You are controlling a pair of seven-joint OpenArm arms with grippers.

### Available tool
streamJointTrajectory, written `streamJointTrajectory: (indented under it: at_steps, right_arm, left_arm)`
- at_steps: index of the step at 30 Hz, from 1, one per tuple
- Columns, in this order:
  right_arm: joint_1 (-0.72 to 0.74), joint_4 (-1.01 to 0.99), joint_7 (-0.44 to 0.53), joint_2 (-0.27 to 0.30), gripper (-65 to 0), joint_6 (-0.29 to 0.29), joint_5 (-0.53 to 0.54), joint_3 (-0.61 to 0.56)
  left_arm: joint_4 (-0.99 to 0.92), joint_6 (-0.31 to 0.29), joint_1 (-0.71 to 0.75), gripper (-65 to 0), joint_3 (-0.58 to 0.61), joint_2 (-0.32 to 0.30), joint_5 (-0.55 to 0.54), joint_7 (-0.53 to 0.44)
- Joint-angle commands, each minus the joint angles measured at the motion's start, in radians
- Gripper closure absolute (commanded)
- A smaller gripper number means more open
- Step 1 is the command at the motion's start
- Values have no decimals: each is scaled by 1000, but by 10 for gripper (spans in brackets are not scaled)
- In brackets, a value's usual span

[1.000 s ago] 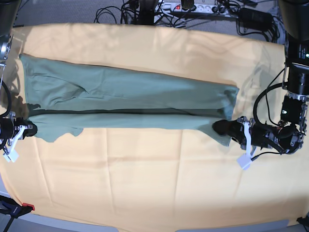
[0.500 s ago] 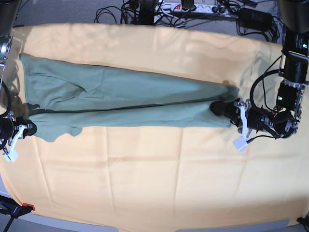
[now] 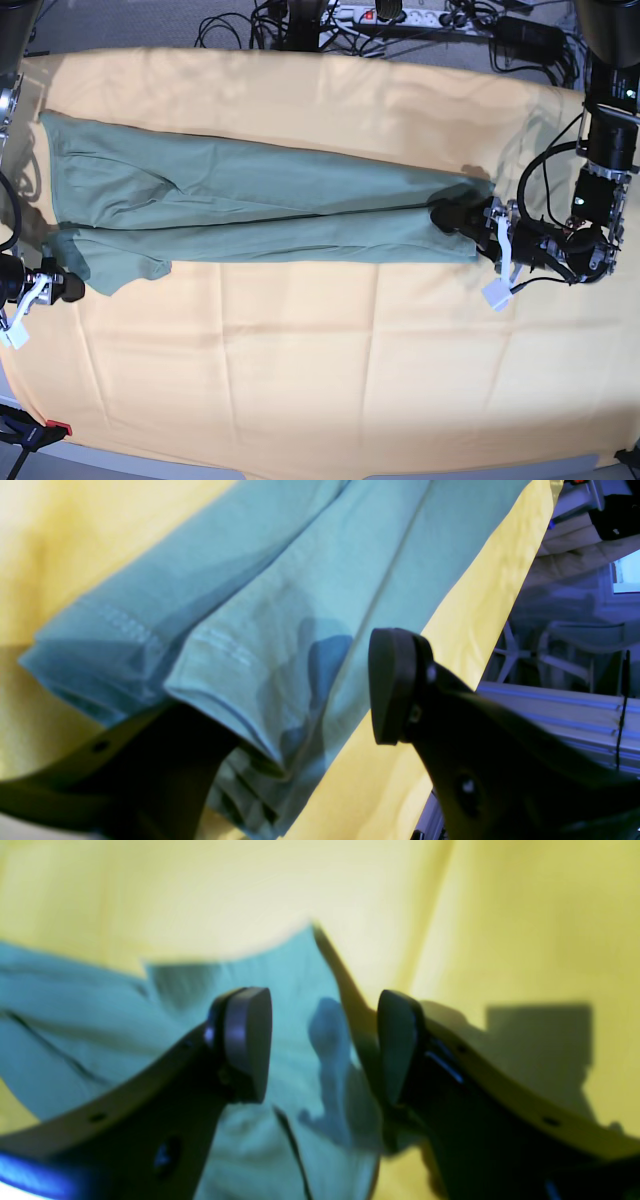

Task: Fold the T-shirt properly
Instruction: 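Release the folded edge and reposition both grippers along the fold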

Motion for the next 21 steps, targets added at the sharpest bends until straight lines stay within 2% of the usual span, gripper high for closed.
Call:
streamJointTrajectory:
  at_steps: [1, 4, 7, 8, 9, 13, 21]
  right_arm:
    - [29, 16, 23, 16, -358, 5, 20, 7]
    - [29, 16, 42, -15, -358, 5, -34, 7]
    - [28, 16, 134, -58, -358, 4, -258, 7]
    - [24, 16, 164, -72, -358, -22, -325, 7]
    - [23, 14, 178, -87, -358, -25, -365, 7]
    - [8, 13, 176, -119, -358, -10, -365, 7]
    - [-49, 13, 193, -130, -357, 5, -343, 7]
  left_arm:
    - [13, -8, -25, -340, -10, -17, -24, 1]
    - [13, -8, -25, -340, -10, -17, -24, 1]
    - [13, -8, -26, -340, -10, -17, -24, 1]
    - [13, -8, -25, -340, -10, -17, -24, 1]
    - [13, -8, -25, -340, -10, -17, -24, 1]
    - [13, -8, -25, -340, -10, -17, -24, 1]
    - [13, -8, -26, -340, -10, -16, -24, 1]
